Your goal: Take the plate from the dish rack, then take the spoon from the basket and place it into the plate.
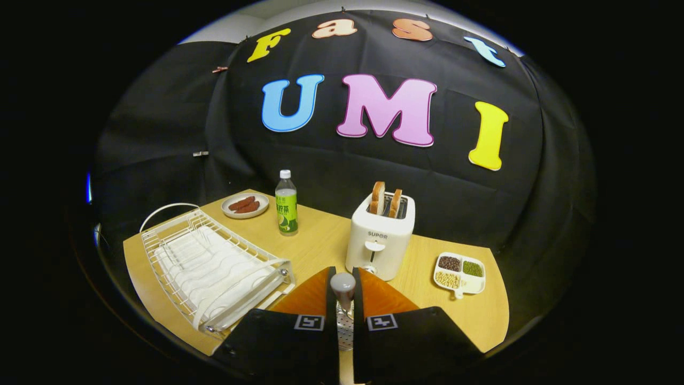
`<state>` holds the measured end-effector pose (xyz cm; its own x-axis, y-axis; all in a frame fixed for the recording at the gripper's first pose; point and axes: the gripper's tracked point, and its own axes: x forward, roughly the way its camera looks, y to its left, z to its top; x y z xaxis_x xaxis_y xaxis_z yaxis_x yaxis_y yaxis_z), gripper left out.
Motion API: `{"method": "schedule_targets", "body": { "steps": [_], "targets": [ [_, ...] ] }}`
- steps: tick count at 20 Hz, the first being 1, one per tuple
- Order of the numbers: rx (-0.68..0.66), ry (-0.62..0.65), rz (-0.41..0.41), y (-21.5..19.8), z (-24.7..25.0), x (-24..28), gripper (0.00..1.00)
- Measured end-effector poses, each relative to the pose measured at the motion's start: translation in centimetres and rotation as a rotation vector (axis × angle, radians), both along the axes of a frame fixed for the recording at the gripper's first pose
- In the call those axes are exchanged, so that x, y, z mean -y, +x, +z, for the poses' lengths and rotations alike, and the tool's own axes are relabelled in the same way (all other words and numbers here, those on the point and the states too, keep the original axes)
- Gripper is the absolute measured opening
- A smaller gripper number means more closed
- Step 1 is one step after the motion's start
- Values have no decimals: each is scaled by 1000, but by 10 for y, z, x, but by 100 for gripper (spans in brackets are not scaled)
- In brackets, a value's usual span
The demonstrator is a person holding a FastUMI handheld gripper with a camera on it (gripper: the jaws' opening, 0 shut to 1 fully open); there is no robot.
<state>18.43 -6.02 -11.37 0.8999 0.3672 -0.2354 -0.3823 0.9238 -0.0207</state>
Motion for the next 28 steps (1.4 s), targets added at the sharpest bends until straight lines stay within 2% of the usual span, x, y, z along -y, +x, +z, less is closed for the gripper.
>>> {"method": "schedule_targets", "body": {
  "steps": [5,11,17,22,28],
  "targets": [
    [-58,114,85,-37,34,-7,15],
    [-124,129,252,-101,13,-20,14],
    [-183,27,273,-114,-48,-18,14],
    [-208,-38,297,-122,-79,-29,15],
    [-272,11,291,-125,-80,-38,18]
  ]
}}
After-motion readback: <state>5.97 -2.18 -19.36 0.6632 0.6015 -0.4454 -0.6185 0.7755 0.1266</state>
